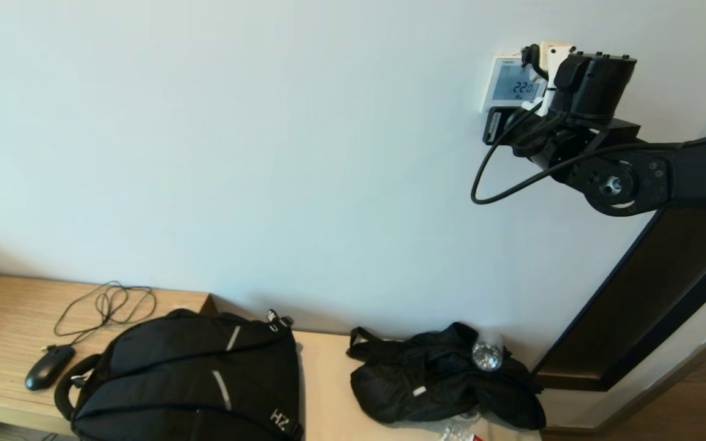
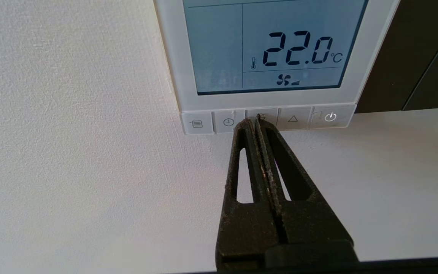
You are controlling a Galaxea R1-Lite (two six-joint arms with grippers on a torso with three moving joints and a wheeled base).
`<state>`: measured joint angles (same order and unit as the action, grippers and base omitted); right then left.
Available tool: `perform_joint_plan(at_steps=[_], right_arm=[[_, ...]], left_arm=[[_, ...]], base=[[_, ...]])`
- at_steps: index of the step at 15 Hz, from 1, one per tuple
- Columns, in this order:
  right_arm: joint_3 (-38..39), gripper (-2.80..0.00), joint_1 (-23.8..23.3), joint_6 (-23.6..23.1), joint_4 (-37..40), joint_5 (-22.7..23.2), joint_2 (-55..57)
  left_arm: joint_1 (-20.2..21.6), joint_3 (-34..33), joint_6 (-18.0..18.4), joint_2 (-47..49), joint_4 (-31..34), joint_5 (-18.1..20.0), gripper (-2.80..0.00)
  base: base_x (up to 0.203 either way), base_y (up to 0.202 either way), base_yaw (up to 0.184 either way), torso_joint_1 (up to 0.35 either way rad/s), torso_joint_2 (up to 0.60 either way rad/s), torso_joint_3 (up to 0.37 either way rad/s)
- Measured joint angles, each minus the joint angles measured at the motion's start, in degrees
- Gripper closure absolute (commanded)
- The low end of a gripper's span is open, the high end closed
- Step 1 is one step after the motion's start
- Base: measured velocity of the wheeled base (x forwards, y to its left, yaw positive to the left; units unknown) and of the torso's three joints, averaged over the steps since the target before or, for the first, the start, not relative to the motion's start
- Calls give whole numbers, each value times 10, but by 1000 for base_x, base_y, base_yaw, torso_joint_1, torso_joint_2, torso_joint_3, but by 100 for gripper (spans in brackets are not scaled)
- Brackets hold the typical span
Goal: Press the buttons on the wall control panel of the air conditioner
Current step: Press the temperature decrease button
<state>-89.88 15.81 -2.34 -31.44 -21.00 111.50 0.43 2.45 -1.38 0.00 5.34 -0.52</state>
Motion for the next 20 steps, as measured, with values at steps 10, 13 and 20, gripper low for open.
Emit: perform_joint_plan(at_steps=[10,13,20], right_arm=[[-12,0,-2,0,0,-1,14],[-11,0,-2,0,0,-1,14],[-3,0,2,1,0,-3,7]], left_arm=[[0,0,0,0,0,0,0],[0,0,0,0,0,0,0],[0,0,0,0,0,0,0]], base=[[0,0,0,0,0,0],[0,0,0,0,0,0],[0,0,0,0,0,0]])
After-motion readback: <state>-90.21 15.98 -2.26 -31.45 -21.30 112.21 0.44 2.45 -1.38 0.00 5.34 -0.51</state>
